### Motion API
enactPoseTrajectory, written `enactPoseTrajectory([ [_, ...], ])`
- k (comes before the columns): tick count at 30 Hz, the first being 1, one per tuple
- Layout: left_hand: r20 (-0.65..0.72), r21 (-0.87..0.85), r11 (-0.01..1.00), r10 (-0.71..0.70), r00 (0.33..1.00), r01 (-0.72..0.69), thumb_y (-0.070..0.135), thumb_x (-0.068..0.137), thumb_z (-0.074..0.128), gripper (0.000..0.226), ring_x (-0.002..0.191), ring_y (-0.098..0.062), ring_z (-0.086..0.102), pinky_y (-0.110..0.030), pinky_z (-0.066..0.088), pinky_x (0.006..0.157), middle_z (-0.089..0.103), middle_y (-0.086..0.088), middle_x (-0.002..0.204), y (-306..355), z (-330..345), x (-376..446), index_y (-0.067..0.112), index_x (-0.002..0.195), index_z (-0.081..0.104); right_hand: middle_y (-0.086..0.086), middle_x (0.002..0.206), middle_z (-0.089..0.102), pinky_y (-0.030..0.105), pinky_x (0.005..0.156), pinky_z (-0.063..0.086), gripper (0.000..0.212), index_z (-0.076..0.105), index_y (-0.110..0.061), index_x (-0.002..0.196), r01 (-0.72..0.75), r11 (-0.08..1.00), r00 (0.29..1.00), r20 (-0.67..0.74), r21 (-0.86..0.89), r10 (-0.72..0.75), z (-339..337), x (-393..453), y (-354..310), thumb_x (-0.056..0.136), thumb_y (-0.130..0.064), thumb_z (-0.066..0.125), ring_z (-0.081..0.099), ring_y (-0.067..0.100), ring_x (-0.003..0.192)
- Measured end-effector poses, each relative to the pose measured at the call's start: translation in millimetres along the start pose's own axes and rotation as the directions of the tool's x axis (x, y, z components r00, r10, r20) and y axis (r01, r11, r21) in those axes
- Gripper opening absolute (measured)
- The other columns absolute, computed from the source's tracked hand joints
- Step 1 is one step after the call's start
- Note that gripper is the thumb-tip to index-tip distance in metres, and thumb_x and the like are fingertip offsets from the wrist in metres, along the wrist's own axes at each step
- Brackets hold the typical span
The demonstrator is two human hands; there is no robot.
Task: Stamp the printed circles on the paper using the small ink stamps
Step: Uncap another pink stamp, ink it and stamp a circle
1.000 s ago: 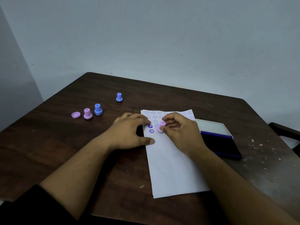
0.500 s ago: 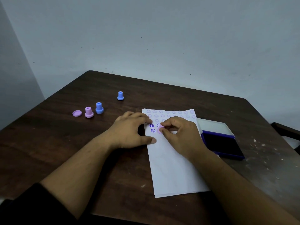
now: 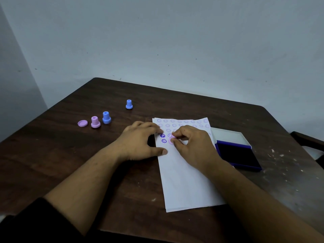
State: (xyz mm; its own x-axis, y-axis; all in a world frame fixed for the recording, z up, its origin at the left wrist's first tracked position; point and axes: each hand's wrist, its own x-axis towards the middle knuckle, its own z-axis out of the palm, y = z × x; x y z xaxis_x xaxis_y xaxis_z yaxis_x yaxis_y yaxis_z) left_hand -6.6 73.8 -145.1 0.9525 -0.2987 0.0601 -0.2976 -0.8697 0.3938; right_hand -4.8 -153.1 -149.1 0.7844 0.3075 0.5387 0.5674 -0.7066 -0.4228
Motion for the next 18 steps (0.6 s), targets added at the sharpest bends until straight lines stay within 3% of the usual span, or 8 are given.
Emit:
enactPoseTrajectory([
  [4,-0.011,0.004,1.000,0.002,1.000,-0.002,0.081,0.073,0.061,0.082,0.145,-0.012,0.028,-0.041,0.026,0.117,0.042,0.026,0.154,0.5,0.3,-0.3,0.044,0.145,0.050,-0.004,0.098,0.078,0.007,0.081,0.045,0.010,0.078,-0.014,0.094,-0.003,1.000,1.000,0.004,-0.006,0.003,0.8,-0.2,0.3,0.085,-0.018,0.080,0.066,0.007,0.090],
  [9,-0.008,-0.006,1.000,0.003,1.000,-0.003,0.081,0.073,0.061,0.081,0.145,-0.012,0.027,-0.041,0.025,0.118,0.041,0.027,0.154,0.2,-0.1,-0.6,0.045,0.145,0.050,-0.003,0.097,0.078,0.023,0.083,0.054,0.009,0.078,-0.014,0.094,0.011,1.000,1.000,-0.007,-0.011,-0.011,1.0,-1.2,-0.4,0.086,-0.018,0.079,0.068,0.009,0.088],
  [18,-0.002,-0.010,1.000,0.003,1.000,-0.003,0.084,0.069,0.057,0.085,0.145,-0.011,0.027,-0.042,0.026,0.119,0.041,0.027,0.154,0.2,-0.3,0.0,0.046,0.145,0.050,0.000,0.099,0.078,0.030,0.085,0.057,0.010,0.078,-0.012,0.095,0.012,1.000,1.000,-0.009,-0.016,-0.012,0.0,-1.6,-1.4,0.089,-0.020,0.077,0.069,0.012,0.091],
])
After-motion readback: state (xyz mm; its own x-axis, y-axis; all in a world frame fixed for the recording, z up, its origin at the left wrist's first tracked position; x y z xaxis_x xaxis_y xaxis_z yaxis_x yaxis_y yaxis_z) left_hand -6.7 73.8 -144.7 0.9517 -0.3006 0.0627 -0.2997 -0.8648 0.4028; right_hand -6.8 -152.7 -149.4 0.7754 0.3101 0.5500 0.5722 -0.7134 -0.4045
